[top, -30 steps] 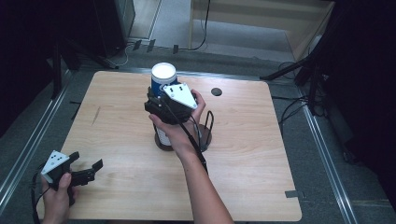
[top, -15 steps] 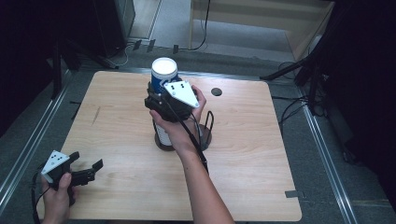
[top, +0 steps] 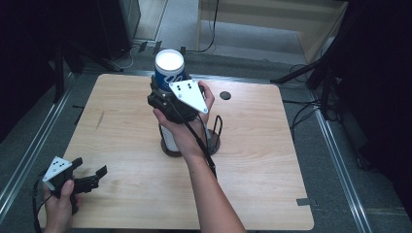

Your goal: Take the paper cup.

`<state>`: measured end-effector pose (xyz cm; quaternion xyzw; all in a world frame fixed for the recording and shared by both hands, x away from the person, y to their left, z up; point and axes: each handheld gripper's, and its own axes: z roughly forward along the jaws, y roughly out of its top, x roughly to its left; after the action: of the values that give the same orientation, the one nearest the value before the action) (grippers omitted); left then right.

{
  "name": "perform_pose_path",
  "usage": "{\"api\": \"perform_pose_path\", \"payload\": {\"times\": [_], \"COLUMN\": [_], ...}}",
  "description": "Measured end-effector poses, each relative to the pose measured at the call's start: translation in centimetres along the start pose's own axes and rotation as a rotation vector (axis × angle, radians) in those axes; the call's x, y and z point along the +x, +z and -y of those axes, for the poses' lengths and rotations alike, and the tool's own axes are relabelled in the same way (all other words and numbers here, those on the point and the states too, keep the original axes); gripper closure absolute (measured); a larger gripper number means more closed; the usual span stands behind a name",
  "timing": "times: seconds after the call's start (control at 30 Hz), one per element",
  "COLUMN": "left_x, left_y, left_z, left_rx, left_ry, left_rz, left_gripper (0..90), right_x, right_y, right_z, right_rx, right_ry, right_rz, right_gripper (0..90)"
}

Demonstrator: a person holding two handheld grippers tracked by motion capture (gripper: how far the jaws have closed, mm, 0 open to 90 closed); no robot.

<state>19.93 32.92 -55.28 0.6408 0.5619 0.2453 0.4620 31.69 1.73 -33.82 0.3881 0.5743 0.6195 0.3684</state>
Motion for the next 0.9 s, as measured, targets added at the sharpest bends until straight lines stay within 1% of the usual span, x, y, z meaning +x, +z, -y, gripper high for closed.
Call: {"api": "perform_pose_path", "payload": {"times": [0.07,0.13,0.23,0.27,0.43,0.5,0.6,0.8,0.9], "left_x": [-0.1,-0.1,0.0,0.0,0.0,0.0,0.0,0.0,0.0], "left_y": [0.0,0.0,0.0,0.0,-0.1,-0.1,-0.2,-0.2,-0.2], "left_z": [0.0,0.0,0.0,0.0,0.1,0.0,0.1,0.1,0.1], "left_rx": [-0.002,-0.005,-0.006,-0.006,-0.016,-0.021,-0.025,-0.027,-0.028], "left_ry": [0.006,0.004,0.002,0.002,0.003,0.003,0.006,0.006,0.006], "left_rz": [-0.001,-0.002,-0.002,-0.001,0.002,0.003,0.003,0.002,0.002], "left_gripper": [0.0,0.0,0.0,0.0,0.0,0.0,0.0,0.0,0.0], "right_x": [0.1,0.2,0.2,0.2,0.0,-0.2,-0.7,-1.6,-2.1], "right_y": [-0.1,-0.2,-0.2,-0.4,-0.8,-1.1,-1.6,-2.5,-2.9], "right_z": [-0.3,-0.6,-0.8,-1.2,-2.1,-2.6,-3.3,-4.1,-4.3], "right_rx": [-0.025,-0.038,-0.041,-0.050,-0.067,-0.082,-0.099,-0.115,-0.116], "right_ry": [0.002,-0.005,-0.006,-0.007,0.001,0.000,0.012,0.014,0.018], "right_rz": [-0.007,-0.007,-0.009,-0.012,-0.003,0.000,0.003,0.015,0.029], "right_gripper": [20.1,20.1,20.1,20.1,20.1,20.1,20.1,20.0,20.1]}}
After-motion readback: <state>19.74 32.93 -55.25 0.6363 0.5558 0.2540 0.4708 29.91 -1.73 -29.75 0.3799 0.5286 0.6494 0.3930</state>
